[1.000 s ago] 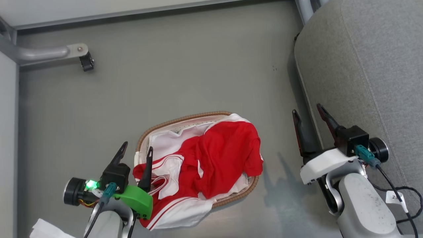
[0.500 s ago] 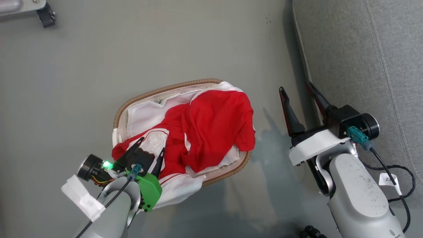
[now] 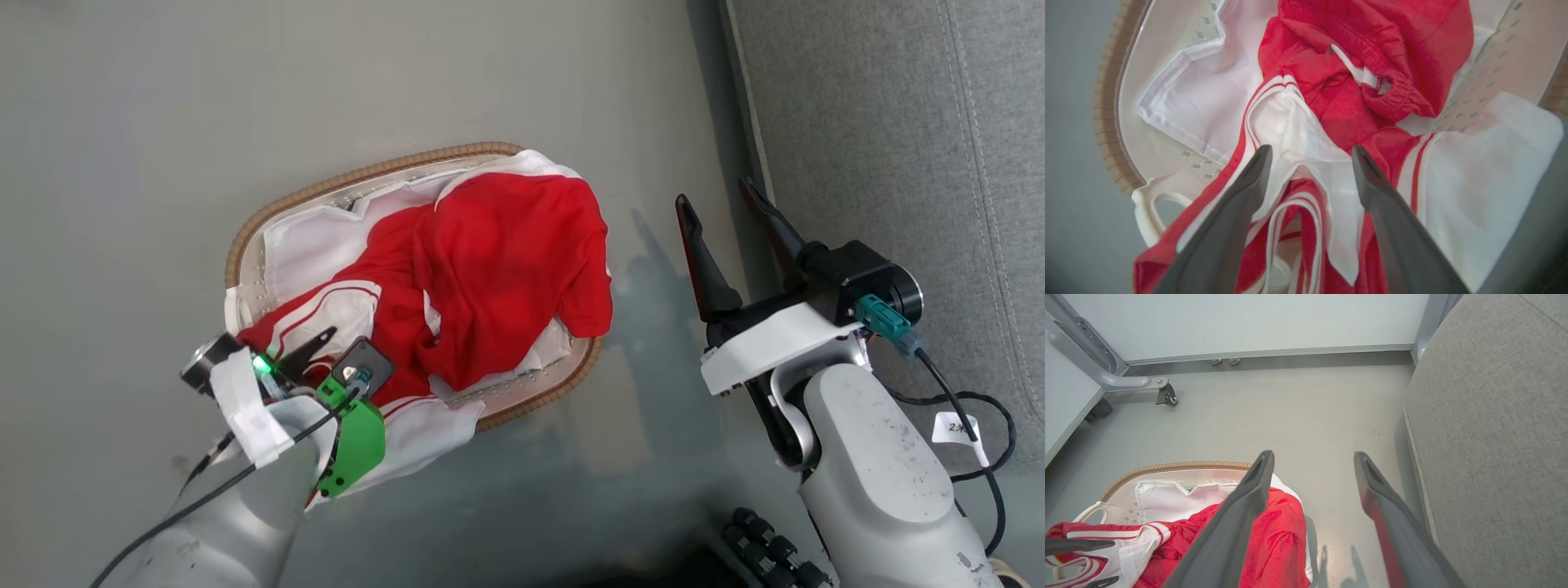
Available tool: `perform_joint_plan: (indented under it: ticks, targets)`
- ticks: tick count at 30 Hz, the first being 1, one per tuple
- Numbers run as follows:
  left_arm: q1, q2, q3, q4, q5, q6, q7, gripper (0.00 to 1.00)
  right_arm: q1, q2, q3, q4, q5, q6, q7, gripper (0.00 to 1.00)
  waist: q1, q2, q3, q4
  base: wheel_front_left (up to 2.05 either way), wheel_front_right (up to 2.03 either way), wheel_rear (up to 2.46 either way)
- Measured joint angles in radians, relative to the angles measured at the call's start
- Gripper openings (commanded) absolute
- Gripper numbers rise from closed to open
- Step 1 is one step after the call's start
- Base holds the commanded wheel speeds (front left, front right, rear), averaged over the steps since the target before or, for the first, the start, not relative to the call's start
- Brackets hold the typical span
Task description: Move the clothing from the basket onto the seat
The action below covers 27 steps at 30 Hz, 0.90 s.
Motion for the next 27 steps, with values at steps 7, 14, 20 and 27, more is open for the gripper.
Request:
perform_joint_plan:
  ticks: [7, 14, 20, 27]
  targets:
    - [-0.058, 0.0, -0.063, 0.04, 0.051, 0.02, 0.109, 1.0, -0.007, 0.001, 0.009, 0.002, 0.012, 0.0, 0.0, 1.0, -0.0001, 0.0, 0.034, -0.014, 0.0, 0.0, 0.0]
    - [-0.081, 0.0, -0.09, 0.053, 0.059, 0.021, 0.203, 1.0, -0.013, 0.001, 0.024, 0.0, 0.023, 0.0, 0.0, 1.0, -0.0001, 0.0, 0.055, -0.022, 0.0, 0.0, 0.0]
    - [-0.1, 0.01, -0.132, 0.057, 0.078, 0.008, 0.29, 1.0, -0.023, 0.001, 0.04, -0.005, 0.032, 0.0, 0.0, 1.0, -0.0002, 0.0, 0.071, -0.026, 0.0, 0.0, 0.0]
    - [-0.118, 0.016, -0.147, 0.058, 0.063, -0.006, 0.35, 1.0, -0.028, 0.001, 0.049, -0.007, 0.04, 0.0, 0.0, 1.0, -0.0002, 0.0, 0.087, -0.03, 0.0, 0.0, 0.0]
